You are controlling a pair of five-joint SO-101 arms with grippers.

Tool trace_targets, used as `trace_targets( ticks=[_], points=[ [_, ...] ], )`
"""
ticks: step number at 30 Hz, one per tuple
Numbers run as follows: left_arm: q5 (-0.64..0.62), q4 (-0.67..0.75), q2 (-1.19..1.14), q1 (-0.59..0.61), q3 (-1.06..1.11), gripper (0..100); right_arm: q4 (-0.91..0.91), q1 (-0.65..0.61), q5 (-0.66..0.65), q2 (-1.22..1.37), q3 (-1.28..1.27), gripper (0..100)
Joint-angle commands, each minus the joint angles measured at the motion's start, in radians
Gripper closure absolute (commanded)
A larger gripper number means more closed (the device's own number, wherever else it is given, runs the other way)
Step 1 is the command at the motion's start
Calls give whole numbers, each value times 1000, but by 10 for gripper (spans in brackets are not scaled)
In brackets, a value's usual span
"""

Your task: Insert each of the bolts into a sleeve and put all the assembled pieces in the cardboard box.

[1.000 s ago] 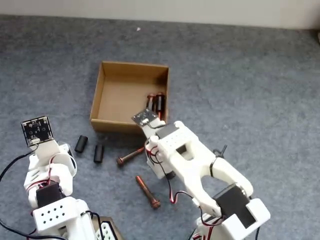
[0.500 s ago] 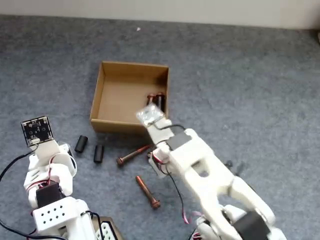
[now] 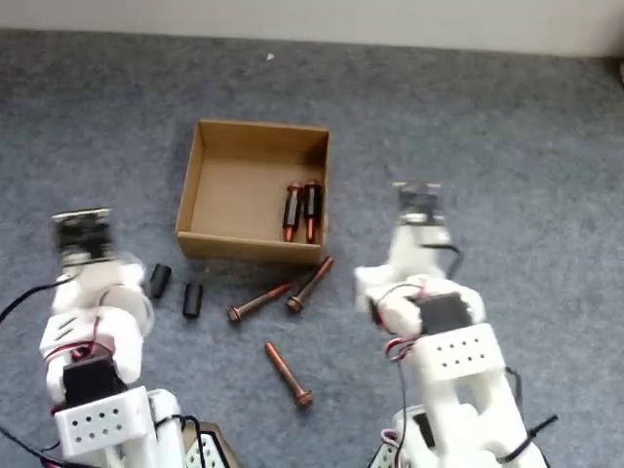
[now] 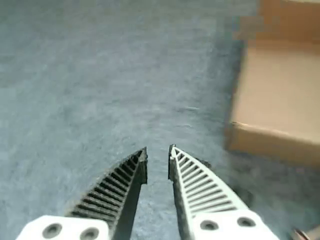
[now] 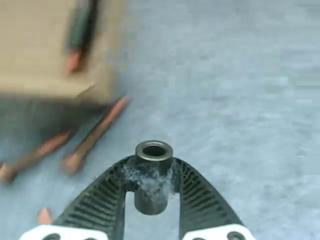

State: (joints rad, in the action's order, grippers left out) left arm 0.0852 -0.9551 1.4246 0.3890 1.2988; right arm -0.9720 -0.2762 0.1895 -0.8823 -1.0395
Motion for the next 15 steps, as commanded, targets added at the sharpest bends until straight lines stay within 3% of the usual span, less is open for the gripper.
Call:
trace_targets(
  ticks=[1, 7, 15],
  points=[
    [160, -192, -2, -265, -168, 905, 142, 168, 52, -33, -35, 994],
    [399, -367, -4, -541, -214, 838, 297, 328, 66, -25, -125, 995],
    [491, -420, -79, -808, -209, 783, 318, 469, 160, -33, -130, 995]
  ],
)
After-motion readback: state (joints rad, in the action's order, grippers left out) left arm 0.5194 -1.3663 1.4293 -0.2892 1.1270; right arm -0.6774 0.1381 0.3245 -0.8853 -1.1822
